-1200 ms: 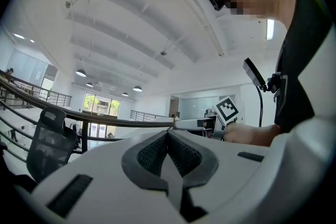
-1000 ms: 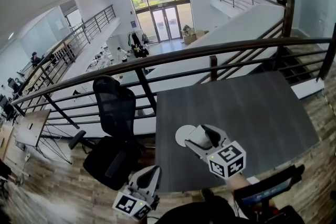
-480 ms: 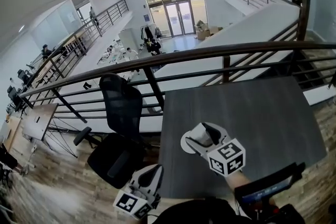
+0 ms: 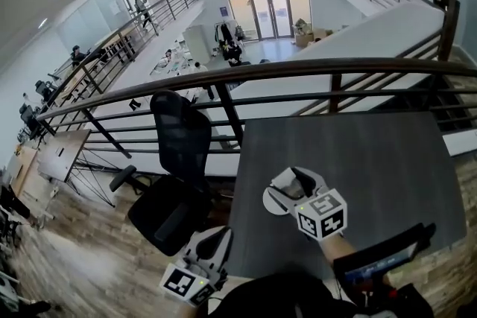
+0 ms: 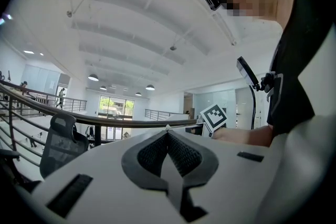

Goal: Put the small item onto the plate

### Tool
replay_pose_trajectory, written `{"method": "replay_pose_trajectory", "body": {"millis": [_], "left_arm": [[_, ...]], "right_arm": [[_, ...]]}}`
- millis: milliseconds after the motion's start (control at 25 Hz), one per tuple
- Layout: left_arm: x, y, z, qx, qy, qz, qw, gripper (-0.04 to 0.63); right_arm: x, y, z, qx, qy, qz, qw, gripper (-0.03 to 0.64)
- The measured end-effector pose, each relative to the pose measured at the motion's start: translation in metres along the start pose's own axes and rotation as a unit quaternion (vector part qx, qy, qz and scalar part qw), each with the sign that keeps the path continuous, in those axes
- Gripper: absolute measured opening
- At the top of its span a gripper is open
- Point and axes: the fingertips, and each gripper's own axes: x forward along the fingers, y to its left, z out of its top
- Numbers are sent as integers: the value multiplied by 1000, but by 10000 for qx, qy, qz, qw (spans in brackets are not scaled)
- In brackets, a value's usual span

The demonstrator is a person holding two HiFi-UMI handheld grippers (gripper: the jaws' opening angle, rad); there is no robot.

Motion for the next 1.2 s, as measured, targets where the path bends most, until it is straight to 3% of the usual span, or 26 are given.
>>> {"method": "replay_pose_trajectory", "body": {"millis": [1200], "left_arm": [[32, 7, -15, -164, 449, 678, 9966, 3]], "right_arm": [[68, -56, -114, 165, 1083, 194, 9938, 334]]}}
